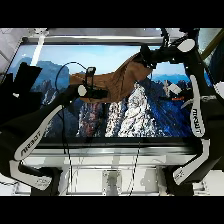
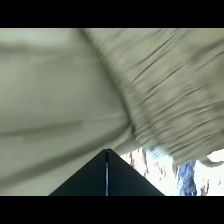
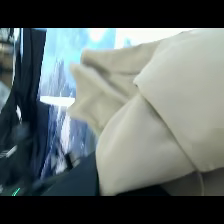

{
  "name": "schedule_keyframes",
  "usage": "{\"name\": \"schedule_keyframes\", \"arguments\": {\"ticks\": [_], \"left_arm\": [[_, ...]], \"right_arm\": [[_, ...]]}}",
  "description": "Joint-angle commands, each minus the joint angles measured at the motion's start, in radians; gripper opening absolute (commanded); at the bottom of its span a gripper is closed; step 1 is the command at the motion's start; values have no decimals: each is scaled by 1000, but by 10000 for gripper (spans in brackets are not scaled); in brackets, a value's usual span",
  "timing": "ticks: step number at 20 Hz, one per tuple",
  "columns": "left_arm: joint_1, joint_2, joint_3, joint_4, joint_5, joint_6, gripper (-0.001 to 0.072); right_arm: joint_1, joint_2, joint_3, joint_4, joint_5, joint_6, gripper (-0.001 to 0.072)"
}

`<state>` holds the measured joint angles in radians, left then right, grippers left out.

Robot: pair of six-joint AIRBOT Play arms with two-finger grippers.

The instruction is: Fold the clothes and pants, and hang the long-sleeved shirts on hangers.

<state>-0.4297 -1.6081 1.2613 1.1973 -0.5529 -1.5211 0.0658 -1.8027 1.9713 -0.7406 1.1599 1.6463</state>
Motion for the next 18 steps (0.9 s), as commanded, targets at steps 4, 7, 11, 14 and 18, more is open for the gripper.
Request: {"name": "schedule_keyframes", "arguments": {"ticks": [4, 7, 11, 14, 18], "left_arm": [[39, 59, 7, 6, -8, 56, 8], [42, 63, 7, 6, -20, 101, 8], [104, 113, 7, 6, -79, 101, 8], [210, 196, 7, 6, -155, 101, 8], [424, 356, 7, 6, -232, 101, 8]], "right_arm": [[33, -58, 6, -44, -142, 153, 36], [82, -74, 19, -46, -157, 152, 35], [211, -106, 64, -47, -213, 147, 35], [322, -159, 64, -27, -252, 148, 34], [473, -240, 64, 128, -417, 7, 36]]}}
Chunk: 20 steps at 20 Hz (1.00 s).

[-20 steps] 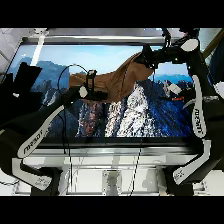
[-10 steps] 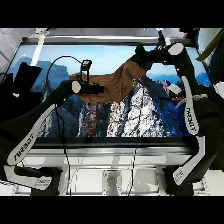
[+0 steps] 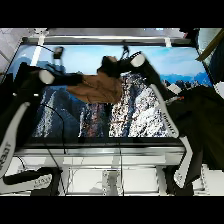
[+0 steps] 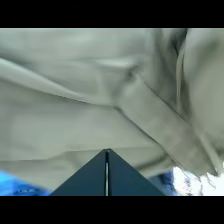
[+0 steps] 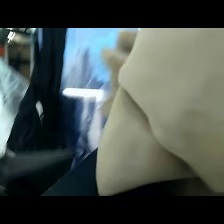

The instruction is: Fold the clothes and pants, and hang the long-sleeved shirts on hangers.

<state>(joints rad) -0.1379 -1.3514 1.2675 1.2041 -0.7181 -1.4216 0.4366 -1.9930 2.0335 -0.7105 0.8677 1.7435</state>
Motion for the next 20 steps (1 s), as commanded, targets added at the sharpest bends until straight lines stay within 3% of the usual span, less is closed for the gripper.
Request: {"name": "schedule_keyframes", "arguments": {"ticks": [1, 2, 4, 7, 13, 14, 15, 16, 20], "left_arm": [[182, 137, 1, -1, -81, 1, 8], [229, 172, 1, -1, -95, 2, 8], [311, 234, 1, -1, -127, 2, 8], [396, 293, 1, -1, -179, 28, 8], [439, 315, -2, -1, -214, 62, 8], [439, 315, -2, -1, -214, 62, 8], [439, 315, -2, -1, -214, 62, 9], [439, 315, -2, -1, -214, 62, 8], [439, 315, -2, -2, -215, 61, 8]], "right_arm": [[137, -63, 2, 99, -190, -92, 37], [170, -77, 2, 106, -269, -98, 56], [208, -91, 2, 144, -379, -101, 453], [170, -81, 3, 151, -349, -134, 462], [-195, -50, 2, 35, 201, -140, 463], [-237, -50, -2, -16, 277, -135, 481], [-264, -51, -13, -53, 324, -120, 641], [-275, -52, -28, -77, 342, -99, 713], [-265, -116, -45, -78, 340, -76, 713]]}}
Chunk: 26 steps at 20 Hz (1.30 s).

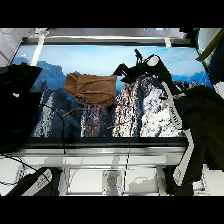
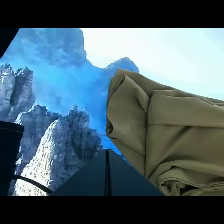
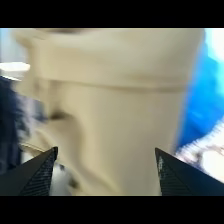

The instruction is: Fold the clothes and pants, and hang the long-sleeved shirts on hangers.

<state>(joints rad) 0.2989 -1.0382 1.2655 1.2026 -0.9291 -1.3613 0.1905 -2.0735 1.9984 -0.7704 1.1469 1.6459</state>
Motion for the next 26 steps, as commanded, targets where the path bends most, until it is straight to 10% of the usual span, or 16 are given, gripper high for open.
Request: {"name": "schedule_keyframes", "arguments": {"ticks": [1, 13, 15, 16, 26], "left_arm": [[2, 2, 0, 0, -5, 1, 8], [2, 2, -1, 0, -38, 2, 8], [2, 2, -1, 0, -38, 2, 8], [2, 2, -1, 0, -38, 2, 8], [2, 3, -1, 0, -97, 9, 9]], "right_arm": [[-8, -61, -10, 6, 61, 21, 714], [136, -178, -6, 215, -134, -36, 647], [136, -177, -6, 209, -159, -31, 329], [131, -177, 2, 209, -159, -31, 28], [-208, 70, 68, -63, 66, -42, 37]]}}
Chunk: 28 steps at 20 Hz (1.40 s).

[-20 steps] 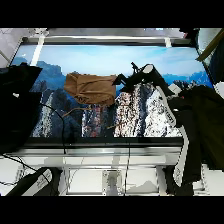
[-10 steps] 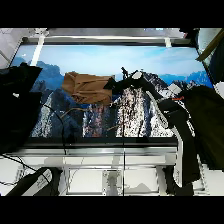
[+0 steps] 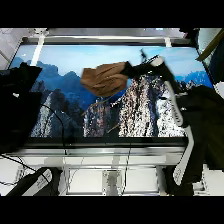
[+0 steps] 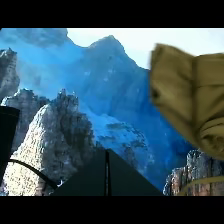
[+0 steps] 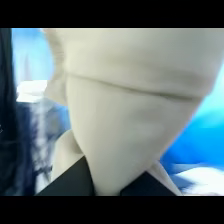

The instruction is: Fold the clothes and pants, and hang the long-sleeved shirts on hangers.

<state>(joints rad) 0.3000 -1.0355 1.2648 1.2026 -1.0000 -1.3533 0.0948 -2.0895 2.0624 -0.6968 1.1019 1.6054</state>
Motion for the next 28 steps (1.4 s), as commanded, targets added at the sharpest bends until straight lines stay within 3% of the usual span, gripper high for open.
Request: {"name": "schedule_keyframes", "arguments": {"ticks": [1, 4, 11, 16, 19, 26, 27, 28], "left_arm": [[1, 0, 0, 0, -26, 0, 9], [1, 0, 0, 0, -26, 0, 9], [1, 0, 0, 0, -26, -35, 9], [1, 0, 0, 0, -26, -34, 9], [1, 0, 0, 0, -26, -34, 9], [1, 0, 0, 0, -26, -34, 9], [1, 0, 0, 0, -26, -34, 9], [1, 0, 0, 0, -26, -34, 9]], "right_arm": [[-168, 125, 4, -190, 167, -2, 37], [-338, 236, 4, -315, 306, -16, 37], [-780, 503, 4, -401, 467, -33, 37], [-1075, 664, -65, -548, 632, -73, 37], [-1244, 764, -202, -660, 636, -107, 37], [-1502, 841, -699, -678, 489, -129, 37], [-1504, 841, -746, -692, 480, -136, 48], [-1504, 840, -774, -711, 485, -135, 158]]}}
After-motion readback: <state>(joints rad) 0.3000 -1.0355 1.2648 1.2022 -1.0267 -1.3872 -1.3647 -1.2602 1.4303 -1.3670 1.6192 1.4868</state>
